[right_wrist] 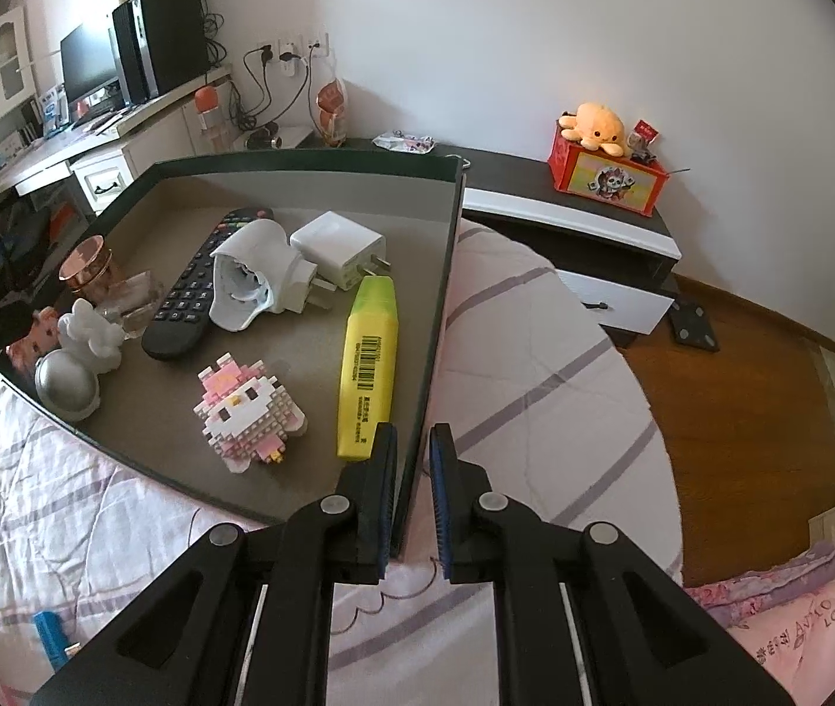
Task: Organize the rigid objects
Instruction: 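Move the left gripper back toward the blue highlighter on the bed, then grasp the blue highlighter with the left gripper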
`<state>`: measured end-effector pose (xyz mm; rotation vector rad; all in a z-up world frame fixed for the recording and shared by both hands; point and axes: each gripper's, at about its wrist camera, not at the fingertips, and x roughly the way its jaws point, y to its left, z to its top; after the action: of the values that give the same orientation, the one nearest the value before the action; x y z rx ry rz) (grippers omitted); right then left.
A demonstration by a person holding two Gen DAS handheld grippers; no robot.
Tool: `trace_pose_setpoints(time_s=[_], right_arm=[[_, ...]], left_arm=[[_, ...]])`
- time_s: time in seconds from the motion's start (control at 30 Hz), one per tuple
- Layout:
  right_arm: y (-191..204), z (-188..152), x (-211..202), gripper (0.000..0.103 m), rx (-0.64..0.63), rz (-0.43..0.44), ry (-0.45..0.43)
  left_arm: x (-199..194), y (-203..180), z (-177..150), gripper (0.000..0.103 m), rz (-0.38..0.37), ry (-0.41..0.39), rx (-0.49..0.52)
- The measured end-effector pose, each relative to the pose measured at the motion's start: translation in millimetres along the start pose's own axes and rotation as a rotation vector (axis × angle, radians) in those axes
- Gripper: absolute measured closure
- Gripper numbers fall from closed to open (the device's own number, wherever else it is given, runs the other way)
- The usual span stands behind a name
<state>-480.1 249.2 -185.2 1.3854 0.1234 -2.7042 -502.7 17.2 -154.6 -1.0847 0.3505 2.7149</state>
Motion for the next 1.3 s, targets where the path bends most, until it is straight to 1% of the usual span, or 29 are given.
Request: trace_pose_setpoints(time_s=[0.07,0.13,0.23,0.3,0.43,0.47,0.5,0.53,0.57,0.67,0.73,0.93,1.03,1.1,1.17,1.3], right_arm=[[0.3,-1.6,-2.9,0.092,0.002,0.003,-0.001],[-0.7,-4.8,-11.1,0.092,0.014,0.011,-0.027],[-1.6,-15.1,-29.1,0.091,0.031,0.053,-0.061],[-3.8,-25.9,-41.2,0.091,0.032,0.037,-0.074],[-10.6,-49.4,-60.9,0.091,0.048,0.037,-0.102],[-12.2,-56.0,-63.7,0.088,0.053,0.038,-0.104],[-14.0,-62.8,-66.5,0.082,0.061,0.041,-0.105],[-15.9,-70.1,-69.5,0.066,0.068,0.038,-0.108],[-16.8,-76.7,-72.5,0.059,0.072,0.034,-0.113],[-20.6,-95.1,-81.6,0.059,0.086,0.042,-0.121],[-21.8,-103.9,-84.3,0.059,0.094,0.046,-0.126],[-23.8,-128.0,-88.9,0.058,0.114,0.059,-0.128],[-24.4,-138.8,-85.7,0.050,0.121,0.066,-0.110],[-24.9,-143.5,-85.4,0.050,0.125,0.071,-0.105],[-24.9,-142.8,-87.6,0.050,0.120,0.067,-0.113],[-32.5,-123.8,-86.5,0.050,0.133,0.055,-0.140]], left_arm=[[-11.0,-1.5,-7.0,0.001,0.017,-0.006,-0.002],[-21.9,-3.6,-15.1,0.001,0.033,-0.016,-0.009],[-43.7,-9.6,-36.2,0.000,0.017,-0.029,-0.020],[-52.5,-15.7,-47.4,0.000,0.015,-0.029,-0.018],[-69.3,-39.6,-77.1,0.000,0.003,-0.018,-0.005],[-73.7,-49.8,-87.8,0.000,-0.012,-0.007,0.010],[-77.3,-56.9,-96.7,0.000,-0.021,-0.004,0.016],[-79.6,-62.7,-103.1,0.000,-0.030,0.002,0.024],[-83.0,-74.7,-114.6,0.000,-0.052,0.017,0.048],[-89.1,-99.1,-137.5,0.000,-0.106,0.045,0.102],[-91.4,-113.2,-151.0,0.000,-0.108,0.062,0.113],[-86.9,-138.3,-169.3,0.000,-0.156,0.111,0.081],[-78.0,-144.3,-170.8,0.000,-0.102,0.128,0.065],[-69.2,-142.6,-170.5,0.000,-0.069,0.139,0.055],[-64.3,-128.8,-170.7,0.000,-0.066,0.152,0.008],[-58.8,-87.8,-177.3,0.000,-0.004,0.169,-0.093]])
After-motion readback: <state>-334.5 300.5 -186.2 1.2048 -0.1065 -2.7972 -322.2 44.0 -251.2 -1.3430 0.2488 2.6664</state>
